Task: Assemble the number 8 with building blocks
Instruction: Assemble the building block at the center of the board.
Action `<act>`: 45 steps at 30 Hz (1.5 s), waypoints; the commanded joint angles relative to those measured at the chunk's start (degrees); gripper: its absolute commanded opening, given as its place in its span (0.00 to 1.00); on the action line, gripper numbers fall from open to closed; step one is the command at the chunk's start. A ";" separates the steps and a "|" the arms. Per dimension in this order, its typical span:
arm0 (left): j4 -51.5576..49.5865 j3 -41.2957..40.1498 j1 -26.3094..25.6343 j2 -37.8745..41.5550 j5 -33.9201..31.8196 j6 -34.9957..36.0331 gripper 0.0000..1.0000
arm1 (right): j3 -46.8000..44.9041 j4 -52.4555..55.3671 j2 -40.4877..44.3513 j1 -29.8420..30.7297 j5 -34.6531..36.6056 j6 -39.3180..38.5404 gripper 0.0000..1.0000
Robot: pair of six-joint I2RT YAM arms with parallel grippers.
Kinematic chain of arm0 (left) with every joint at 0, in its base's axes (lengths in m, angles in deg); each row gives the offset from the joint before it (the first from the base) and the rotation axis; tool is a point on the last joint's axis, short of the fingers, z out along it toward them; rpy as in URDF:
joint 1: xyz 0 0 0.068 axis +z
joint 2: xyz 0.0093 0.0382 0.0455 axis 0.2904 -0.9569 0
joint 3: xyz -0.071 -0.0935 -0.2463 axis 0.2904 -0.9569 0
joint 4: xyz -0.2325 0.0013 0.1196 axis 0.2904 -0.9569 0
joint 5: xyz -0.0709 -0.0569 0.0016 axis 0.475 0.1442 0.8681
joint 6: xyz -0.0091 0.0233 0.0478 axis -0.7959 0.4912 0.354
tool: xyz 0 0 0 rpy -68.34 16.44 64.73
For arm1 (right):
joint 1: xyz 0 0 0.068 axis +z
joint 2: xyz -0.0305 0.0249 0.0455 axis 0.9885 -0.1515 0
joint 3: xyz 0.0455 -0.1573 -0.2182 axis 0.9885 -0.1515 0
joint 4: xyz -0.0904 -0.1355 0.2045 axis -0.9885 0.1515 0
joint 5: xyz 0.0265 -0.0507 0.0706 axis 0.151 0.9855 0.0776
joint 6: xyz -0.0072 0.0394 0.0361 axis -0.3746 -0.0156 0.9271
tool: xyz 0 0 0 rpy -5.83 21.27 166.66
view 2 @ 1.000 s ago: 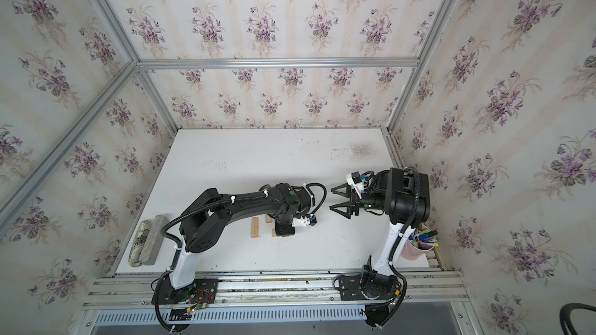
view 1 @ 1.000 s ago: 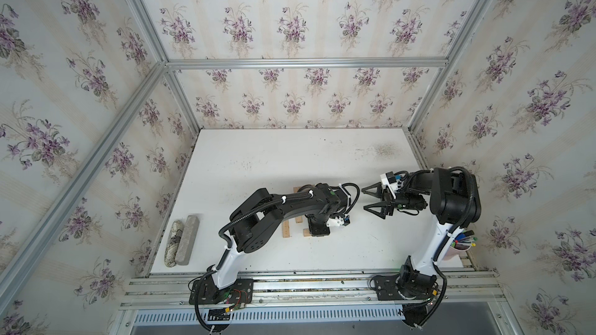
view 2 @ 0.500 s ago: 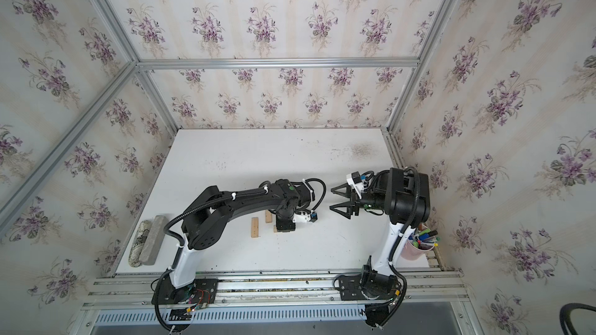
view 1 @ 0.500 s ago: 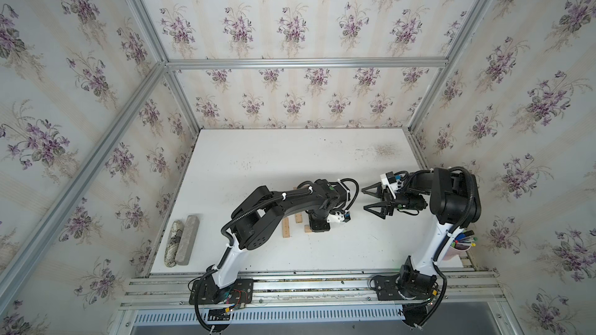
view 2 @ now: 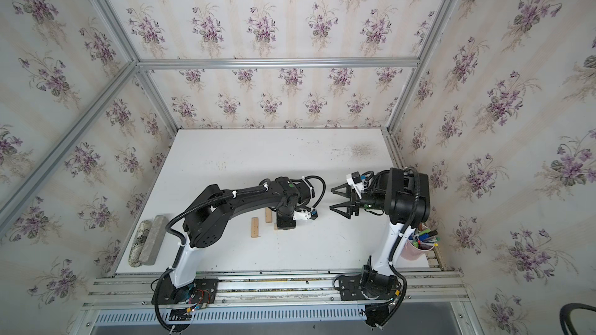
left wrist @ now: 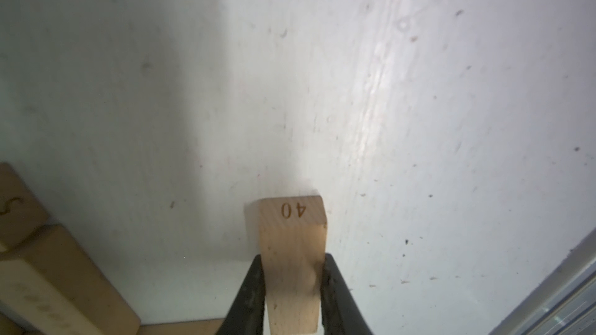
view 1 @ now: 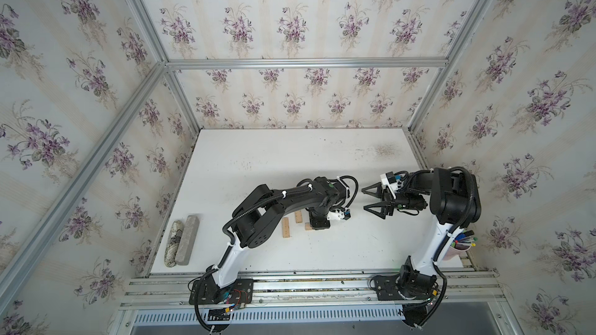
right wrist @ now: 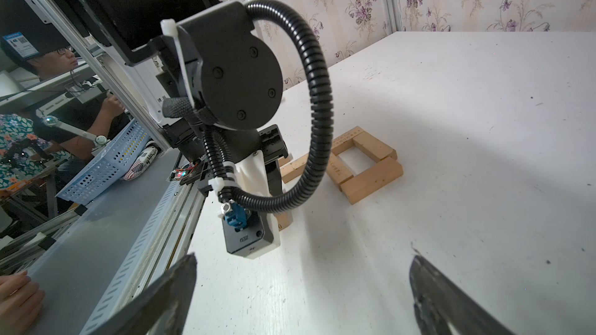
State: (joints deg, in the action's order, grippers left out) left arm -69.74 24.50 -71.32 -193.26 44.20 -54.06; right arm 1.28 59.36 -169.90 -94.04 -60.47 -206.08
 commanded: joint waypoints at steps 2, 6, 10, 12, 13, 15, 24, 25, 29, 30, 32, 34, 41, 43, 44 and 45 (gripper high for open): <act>8.17 -1.05 0.91 -1.47 -3.22 1.90 0.05 | 0.24 1.60 0.01 0.01 -1.95 -23.01 1.00; 8.18 -1.33 1.52 -1.26 -3.47 2.38 0.05 | 0.25 1.60 0.04 0.03 -1.92 -23.01 1.00; 8.16 -0.80 1.93 -1.52 -3.74 2.32 0.06 | 0.21 1.60 0.02 0.03 -1.96 -23.03 1.00; 8.09 -0.72 1.96 -1.75 -3.62 2.04 0.06 | 0.24 1.60 0.03 0.00 -1.88 -23.01 1.00; 8.06 -0.72 1.96 -1.76 -3.40 1.96 0.06 | 0.25 1.63 0.00 0.03 -1.91 -22.96 1.00; 7.88 -0.82 1.96 -1.58 -3.37 1.78 0.06 | 0.21 1.61 0.00 0.01 -1.88 -23.00 1.00; 7.24 -1.95 2.12 -0.95 -3.98 2.13 0.06 | 0.23 1.56 0.04 0.02 -1.96 -23.01 1.00; 7.24 -1.92 2.23 -1.03 -3.99 2.13 0.06 | 0.25 1.58 0.05 -0.01 -1.96 -23.01 1.00; 7.07 -1.78 2.29 -1.13 -4.33 2.39 0.06 | 0.25 1.61 0.05 0.00 -1.93 -23.01 1.00; 7.10 -1.81 2.34 -1.13 -4.55 2.55 0.06 | 0.25 1.61 0.00 0.02 -1.94 -23.01 1.00; 6.87 -1.52 2.41 -1.32 -4.87 2.57 0.06 | 0.21 1.61 -0.02 0.01 -1.95 -23.01 1.00; 6.73 -1.43 2.47 -1.39 -5.03 2.60 0.09 | 0.22 1.60 0.01 0.06 -1.96 -22.94 1.00; 6.15 -1.73 2.69 -0.95 -5.40 2.64 0.17 | 0.22 1.56 0.01 0.02 -1.91 -22.96 1.00; 6.11 -1.61 2.71 -0.93 -5.51 2.79 0.17 | 0.23 1.61 0.00 0.05 -1.96 -23.00 1.00; 6.02 -1.53 2.67 -0.92 -5.42 2.88 0.18 | 0.20 1.60 0.02 0.07 -1.92 -22.94 1.00; 6.06 -1.51 2.69 -0.94 -5.43 2.92 0.20 | 0.22 1.63 0.06 0.01 -1.91 -23.01 1.00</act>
State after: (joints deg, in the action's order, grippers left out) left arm -67.12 23.69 -69.09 -192.71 44.14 -52.33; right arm 1.28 59.36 -169.90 -94.04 -60.47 -206.08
